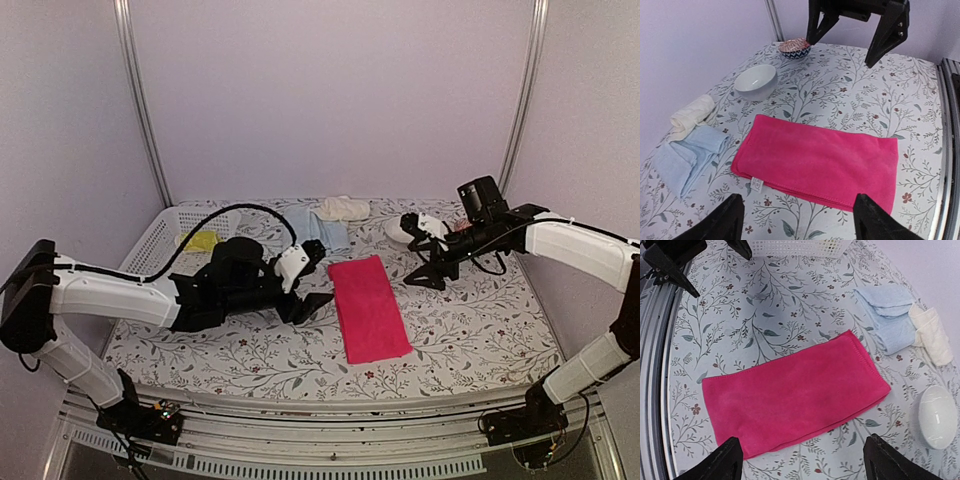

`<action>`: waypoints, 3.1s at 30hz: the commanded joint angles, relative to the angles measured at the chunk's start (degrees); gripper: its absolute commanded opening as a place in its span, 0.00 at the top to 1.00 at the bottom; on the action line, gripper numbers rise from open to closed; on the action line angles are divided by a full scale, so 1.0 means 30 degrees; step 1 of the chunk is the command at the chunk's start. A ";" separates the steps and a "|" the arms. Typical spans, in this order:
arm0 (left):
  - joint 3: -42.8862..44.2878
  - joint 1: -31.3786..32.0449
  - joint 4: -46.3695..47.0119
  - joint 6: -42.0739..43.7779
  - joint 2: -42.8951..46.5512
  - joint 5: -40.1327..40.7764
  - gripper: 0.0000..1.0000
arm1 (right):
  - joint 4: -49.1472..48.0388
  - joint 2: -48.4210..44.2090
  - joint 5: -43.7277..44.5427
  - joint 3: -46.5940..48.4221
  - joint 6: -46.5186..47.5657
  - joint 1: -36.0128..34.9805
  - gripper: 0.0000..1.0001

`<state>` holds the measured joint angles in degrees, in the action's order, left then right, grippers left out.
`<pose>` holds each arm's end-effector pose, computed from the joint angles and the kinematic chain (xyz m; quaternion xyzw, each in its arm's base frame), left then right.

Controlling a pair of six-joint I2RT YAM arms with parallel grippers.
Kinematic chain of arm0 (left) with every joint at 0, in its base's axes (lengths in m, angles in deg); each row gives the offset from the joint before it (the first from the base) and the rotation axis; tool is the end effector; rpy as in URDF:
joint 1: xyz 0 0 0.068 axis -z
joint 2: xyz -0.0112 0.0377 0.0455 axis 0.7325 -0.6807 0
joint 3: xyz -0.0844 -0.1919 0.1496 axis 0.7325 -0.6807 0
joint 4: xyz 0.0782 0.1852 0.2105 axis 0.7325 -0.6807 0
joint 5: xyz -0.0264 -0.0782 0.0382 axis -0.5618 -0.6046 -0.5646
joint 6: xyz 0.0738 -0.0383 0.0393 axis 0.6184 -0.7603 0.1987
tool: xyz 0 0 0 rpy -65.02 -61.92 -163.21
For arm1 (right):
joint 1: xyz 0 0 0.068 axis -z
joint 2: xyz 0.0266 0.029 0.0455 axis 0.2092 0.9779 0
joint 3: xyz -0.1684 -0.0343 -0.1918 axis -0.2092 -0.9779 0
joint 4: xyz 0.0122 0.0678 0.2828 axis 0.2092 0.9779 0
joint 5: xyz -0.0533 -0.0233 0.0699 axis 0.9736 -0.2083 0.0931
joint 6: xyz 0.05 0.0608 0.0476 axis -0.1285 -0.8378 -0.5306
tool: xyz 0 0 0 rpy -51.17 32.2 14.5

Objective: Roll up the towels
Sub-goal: Rotate the towel at the center of the board, then roll the towel at the center of the board.

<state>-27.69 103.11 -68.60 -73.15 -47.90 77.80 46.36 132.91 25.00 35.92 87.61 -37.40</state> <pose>0.2237 -0.3273 0.1771 0.4231 0.7002 -0.2250 0.5291 0.3096 0.1961 0.2207 -0.5828 0.6876 0.2098 0.3789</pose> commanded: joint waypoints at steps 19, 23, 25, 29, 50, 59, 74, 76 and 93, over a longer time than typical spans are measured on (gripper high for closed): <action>-0.1638 0.3500 0.2531 -0.2130 -0.3020 0.1312 0.38 | -0.3314 0.3759 0.3645 -0.5264 0.4266 -0.6266 0.52; -0.1660 0.3704 0.2391 -0.1899 -0.3076 0.1723 0.39 | -0.3371 0.4782 0.4031 -0.5269 0.4334 -0.6267 0.54; -0.1660 0.3712 0.2357 -0.1878 -0.3134 0.2091 0.39 | -0.3104 0.5201 0.3965 -0.5270 0.4453 -0.6272 0.59; -0.1768 0.3768 0.2408 -0.1822 -0.3033 0.2168 0.39 | -0.2417 0.6062 0.3830 -0.5086 0.4473 -0.6282 0.69; 0.0465 0.5881 0.3470 0.2093 -0.6999 0.2678 0.45 | 1.2892 1.5238 -0.7495 0.5469 0.5934 -0.2980 0.93; 0.2743 0.5830 0.4057 0.3019 -1.0063 0.4875 0.47 | 1.2317 1.5609 -0.6988 0.5229 0.5430 -0.2854 0.93; 0.3420 0.4924 0.2164 0.3101 -1.0244 0.1172 0.87 | 1.2167 1.5538 -0.6904 0.5219 0.5189 -0.2839 0.92; 0.3612 0.4860 0.1808 0.2883 -1.0339 0.1211 0.90 | 1.2243 1.5400 -0.6960 0.5250 0.5245 -0.2839 0.92; 0.3769 0.4258 0.1051 0.2080 -1.0280 -0.0027 1.00 | 1.3056 1.3699 -0.7634 0.5180 0.5472 -0.2162 0.72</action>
<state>-17.57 117.42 -61.87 -65.12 -78.44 81.54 83.39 178.28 2.75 52.24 103.09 -45.42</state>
